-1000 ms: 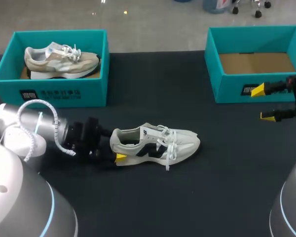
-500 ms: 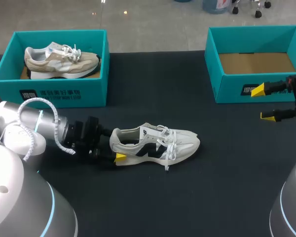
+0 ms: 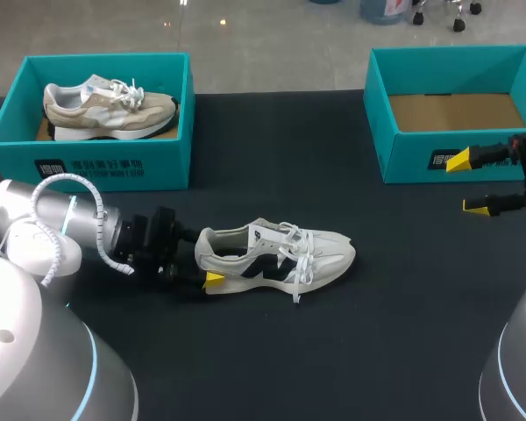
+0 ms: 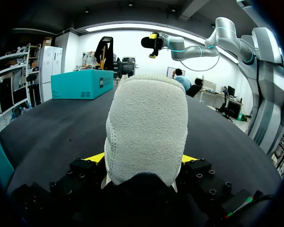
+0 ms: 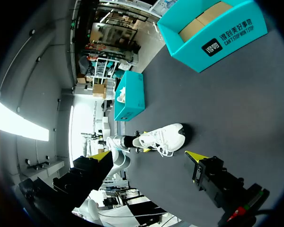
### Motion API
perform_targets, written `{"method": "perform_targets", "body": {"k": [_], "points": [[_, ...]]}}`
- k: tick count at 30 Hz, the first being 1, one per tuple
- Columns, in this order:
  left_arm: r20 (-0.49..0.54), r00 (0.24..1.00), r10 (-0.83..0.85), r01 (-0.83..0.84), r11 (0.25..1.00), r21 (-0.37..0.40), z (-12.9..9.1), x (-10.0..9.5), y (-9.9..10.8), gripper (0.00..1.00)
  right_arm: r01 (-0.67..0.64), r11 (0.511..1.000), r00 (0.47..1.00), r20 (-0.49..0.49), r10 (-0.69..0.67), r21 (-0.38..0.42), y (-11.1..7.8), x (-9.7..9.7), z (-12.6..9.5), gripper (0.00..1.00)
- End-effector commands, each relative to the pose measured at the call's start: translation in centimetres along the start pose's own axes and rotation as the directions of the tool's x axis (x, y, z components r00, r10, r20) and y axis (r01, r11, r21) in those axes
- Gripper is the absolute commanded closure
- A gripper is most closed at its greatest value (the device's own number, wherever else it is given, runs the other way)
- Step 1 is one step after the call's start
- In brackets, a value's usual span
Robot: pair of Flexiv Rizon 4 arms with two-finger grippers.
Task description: Take the shoe out of the shoebox, open the shoe tongue, remove and reinsert the insole, then place the shoe into the shoebox
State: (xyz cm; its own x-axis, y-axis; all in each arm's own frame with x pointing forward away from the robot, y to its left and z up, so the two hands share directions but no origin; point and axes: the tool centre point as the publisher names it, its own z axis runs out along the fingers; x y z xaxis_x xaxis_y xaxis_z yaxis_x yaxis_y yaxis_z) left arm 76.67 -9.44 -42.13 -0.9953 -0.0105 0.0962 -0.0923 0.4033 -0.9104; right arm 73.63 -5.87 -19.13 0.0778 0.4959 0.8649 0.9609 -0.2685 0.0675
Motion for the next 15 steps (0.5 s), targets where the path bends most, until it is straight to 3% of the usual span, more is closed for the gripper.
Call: {"method": "perform_targets", "body": {"k": [1, 15], "points": [[-0.001, 1.0, -0.001, 0.001, 1.0, -0.003, 0.1, -0.2, 0.4, 1.0, -0.007, 1.0, 1.0, 0.015, 0.007, 0.001, -0.3, 0.2, 0.4, 0.0], [-0.001, 1.0, -0.001, 0.001, 1.0, -0.003, 0.1, -0.2, 0.4, 1.0, 0.044, 0.991, 0.992, 0.127, -0.028, -0.129, -5.8, 4.7, 8.6, 0.0]]}}
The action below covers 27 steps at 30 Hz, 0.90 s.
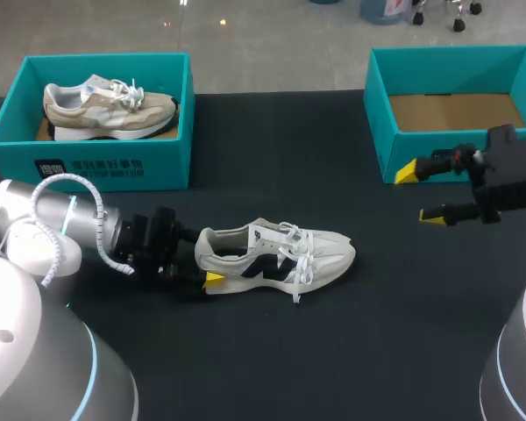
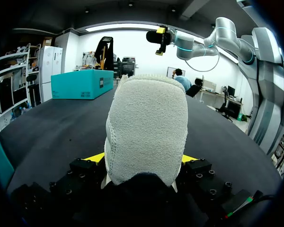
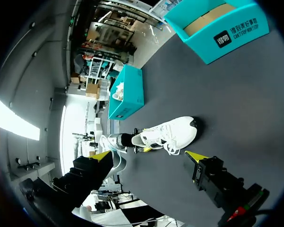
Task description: Take the shoe out of the shoebox, open the shoe tongue, remove and reinsert the insole, then place the shoe into the shoebox
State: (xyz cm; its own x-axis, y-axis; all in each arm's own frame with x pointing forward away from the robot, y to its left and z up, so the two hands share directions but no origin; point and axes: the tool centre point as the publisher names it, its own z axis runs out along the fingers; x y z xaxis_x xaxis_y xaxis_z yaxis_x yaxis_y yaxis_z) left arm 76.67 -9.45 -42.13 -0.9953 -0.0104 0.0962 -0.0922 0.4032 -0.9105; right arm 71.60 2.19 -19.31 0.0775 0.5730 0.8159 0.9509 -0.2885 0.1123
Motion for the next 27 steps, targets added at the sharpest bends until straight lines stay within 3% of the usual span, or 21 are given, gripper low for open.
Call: {"method": "perform_targets", "body": {"k": [1, 10, 13, 27], "points": [[-0.001, 1.0, -0.001, 0.001, 1.0, -0.003, 0.1, -0.2, 0.4, 1.0, 0.016, 0.996, 0.999, 0.048, -0.012, -0.089, -2.0, 1.5, 2.6, 0.0], [-0.001, 1.0, -0.001, 0.001, 1.0, -0.003, 0.1, -0.2, 0.4, 1.0, 0.079, 0.995, 0.986, 0.152, -0.068, -0.064, -4.5, 3.9, 5.7, 0.0], [-0.001, 1.0, -0.001, 0.001, 1.0, -0.003, 0.1, -0.2, 0.4, 1.0, 0.078, 0.997, 0.986, 0.147, -0.074, -0.023, -5.2, 4.5, 6.7, 0.0], [-0.001, 1.0, -0.001, 0.001, 1.0, -0.003, 0.1, -0.2, 0.4, 1.0, 0.078, 0.997, 0.986, 0.147, -0.074, -0.023, -5.2, 4.5, 6.7, 0.0]]}}
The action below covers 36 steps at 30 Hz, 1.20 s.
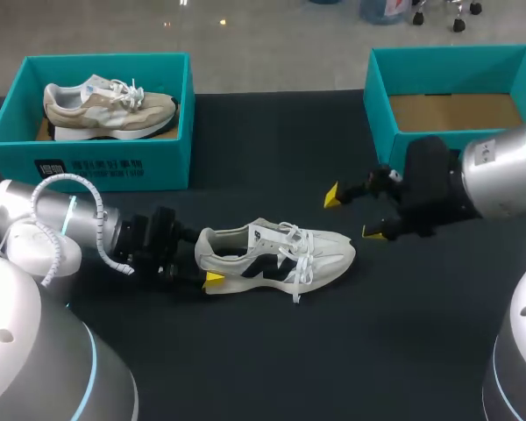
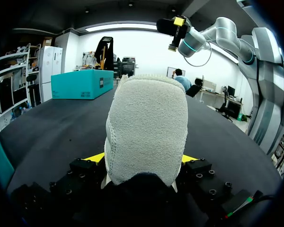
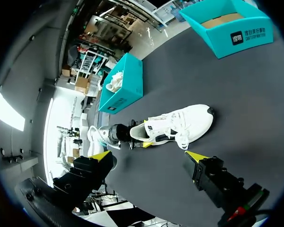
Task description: Take the shoe out of the shoebox, open the shoe tongue, remove and reinsert the insole, then place the shoe into the shoebox
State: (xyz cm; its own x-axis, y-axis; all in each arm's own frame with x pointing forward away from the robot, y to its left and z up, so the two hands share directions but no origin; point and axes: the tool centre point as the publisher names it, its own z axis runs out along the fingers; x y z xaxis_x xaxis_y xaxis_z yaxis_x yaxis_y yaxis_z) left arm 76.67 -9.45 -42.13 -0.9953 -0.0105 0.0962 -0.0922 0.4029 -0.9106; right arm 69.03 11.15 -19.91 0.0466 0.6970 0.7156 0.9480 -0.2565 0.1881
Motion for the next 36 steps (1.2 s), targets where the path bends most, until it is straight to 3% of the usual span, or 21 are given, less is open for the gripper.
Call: {"method": "perform_targets", "body": {"k": [1, 4, 12, 22, 36], "points": [[-0.001, 1.0, -0.001, 0.001, 1.0, -0.003, 0.1, -0.2, 0.4, 1.0, -0.002, 1.0, 1.0, 0.004, 0.002, -0.003, -0.1, 0.1, 0.2, 0.0], [-0.001, 1.0, -0.001, 0.001, 1.0, -0.003, 0.1, -0.2, 0.4, 1.0, -0.002, 1.0, 1.0, 0.004, 0.002, -0.003, -0.1, 0.1, 0.2, 0.0], [-0.001, 1.0, -0.001, 0.001, 1.0, -0.003, 0.1, -0.2, 0.4, 1.0, 0.062, 0.998, 0.995, 0.081, -0.06, -0.023, -1.9, 2.7, 3.4, 0.0], [-0.001, 1.0, -0.001, 0.001, 1.0, -0.003, 0.1, -0.2, 0.4, 1.0, 0.069, 0.996, 0.983, 0.168, -0.077, 0.048, -4.2, 4.4, 7.5, 0.0], [-0.001, 1.0, -0.001, 0.001, 1.0, -0.003, 0.1, -0.2, 0.4, 1.0, 0.054, 0.99, 0.98, 0.184, -0.077, 0.128, -6.7, 3.5, 12.9, 0.0]]}}
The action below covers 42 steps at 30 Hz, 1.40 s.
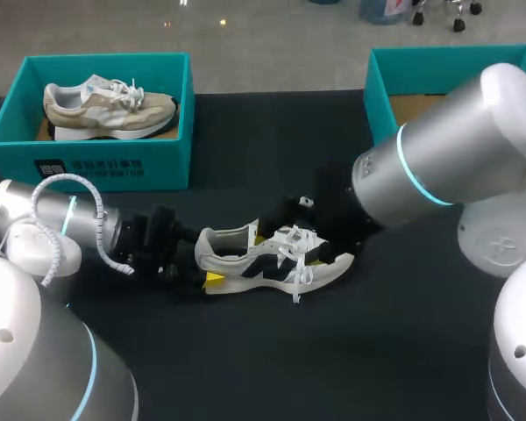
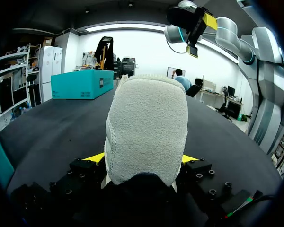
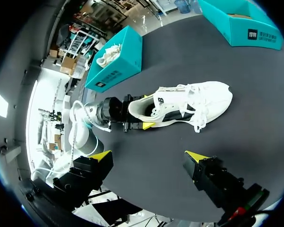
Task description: Take the shoe out of the shoebox, open the shoe tongue, remove and reinsert the insole, then place the shoe into the shoebox
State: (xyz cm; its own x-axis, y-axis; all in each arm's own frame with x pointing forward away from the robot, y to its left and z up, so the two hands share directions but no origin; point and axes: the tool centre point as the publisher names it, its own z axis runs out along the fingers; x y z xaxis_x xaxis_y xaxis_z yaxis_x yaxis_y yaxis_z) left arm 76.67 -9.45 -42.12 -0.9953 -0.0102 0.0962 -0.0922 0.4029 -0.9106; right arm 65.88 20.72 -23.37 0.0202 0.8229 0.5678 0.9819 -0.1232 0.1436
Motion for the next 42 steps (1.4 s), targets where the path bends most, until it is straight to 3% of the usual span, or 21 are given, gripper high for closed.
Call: {"method": "perform_targets", "body": {"k": [1, 17, 21, 34, 36, 42], "points": [[-0.001, 1.0, -0.001, 0.001, 1.0, -0.003, 0.1, -0.2, 0.4, 1.0, -0.007, 1.0, 1.0, 0.023, 0.007, 0.02, -0.1, 0.3, 5.5, 0.0], [-0.001, 1.0, -0.001, 0.001, 1.0, -0.003, 0.1, -0.2, 0.4, 1.0, -0.007, 1.0, 1.0, 0.023, 0.007, 0.02, -0.1, 0.3, 5.5, 0.0], [-0.001, 1.0, -0.001, 0.001, 1.0, -0.003, 0.1, -0.2, 0.4, 1.0, 0.063, 0.998, 0.981, 0.181, -0.062, 0.001, 1.4, 1.1, 6.4, 0.0], [-0.001, 1.0, -0.001, 0.001, 1.0, -0.003, 0.1, -0.2, 0.4, 1.0, 0.119, 0.993, 0.923, 0.369, -0.111, -0.001, 4.8, 0.4, 5.7, 0.0], [-0.001, 1.0, -0.001, 0.001, 1.0, -0.003, 0.1, -0.2, 0.4, 1.0, 0.122, 0.992, 0.889, 0.447, -0.102, -0.016, 5.1, 0.2, 5.7, 0.0], [-0.001, 1.0, -0.001, 0.001, 1.0, -0.003, 0.1, -0.2, 0.4, 1.0, 0.122, 0.992, 0.889, 0.447, -0.102, -0.016, 5.1, 0.2, 5.7, 0.0]]}}
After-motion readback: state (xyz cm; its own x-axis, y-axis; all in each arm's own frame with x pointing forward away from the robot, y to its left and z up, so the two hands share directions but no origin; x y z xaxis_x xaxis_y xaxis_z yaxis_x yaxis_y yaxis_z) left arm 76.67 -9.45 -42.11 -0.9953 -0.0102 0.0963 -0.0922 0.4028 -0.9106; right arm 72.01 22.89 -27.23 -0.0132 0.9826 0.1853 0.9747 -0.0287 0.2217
